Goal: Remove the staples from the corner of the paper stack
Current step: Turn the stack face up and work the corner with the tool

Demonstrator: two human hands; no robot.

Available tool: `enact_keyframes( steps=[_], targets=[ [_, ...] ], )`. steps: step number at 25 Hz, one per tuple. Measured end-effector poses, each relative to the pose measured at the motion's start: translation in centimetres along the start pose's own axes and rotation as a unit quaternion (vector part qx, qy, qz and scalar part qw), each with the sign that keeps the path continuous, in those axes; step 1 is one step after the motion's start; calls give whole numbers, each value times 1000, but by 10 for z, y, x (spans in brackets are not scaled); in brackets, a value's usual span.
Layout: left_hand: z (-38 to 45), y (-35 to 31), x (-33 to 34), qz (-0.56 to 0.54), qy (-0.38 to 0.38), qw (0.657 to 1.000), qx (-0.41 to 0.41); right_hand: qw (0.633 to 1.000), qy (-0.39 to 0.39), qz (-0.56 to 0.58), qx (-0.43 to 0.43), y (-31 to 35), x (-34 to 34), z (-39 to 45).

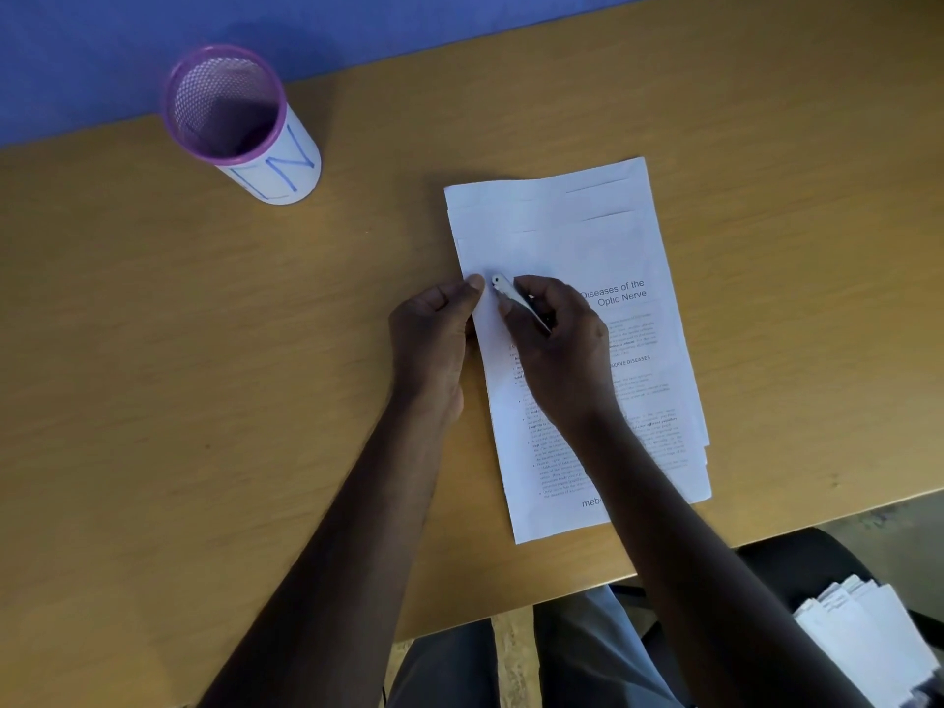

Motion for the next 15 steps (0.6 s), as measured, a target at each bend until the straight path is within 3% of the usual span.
enact_keyframes(
  steps=[15],
  targets=[
    [5, 4, -1, -9, 21, 1000, -13, 999, 22, -16, -25, 4, 0, -2]
  ],
)
Point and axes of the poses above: each hand's wrist, its own z-axis towards the middle knuckle, its own x-axis out of the palm, y = z × x, the point moved 8 cm from there along z, towards the middle knuckle, and after that the axes turned 14 degrees about -x, right-handed, at the moved point
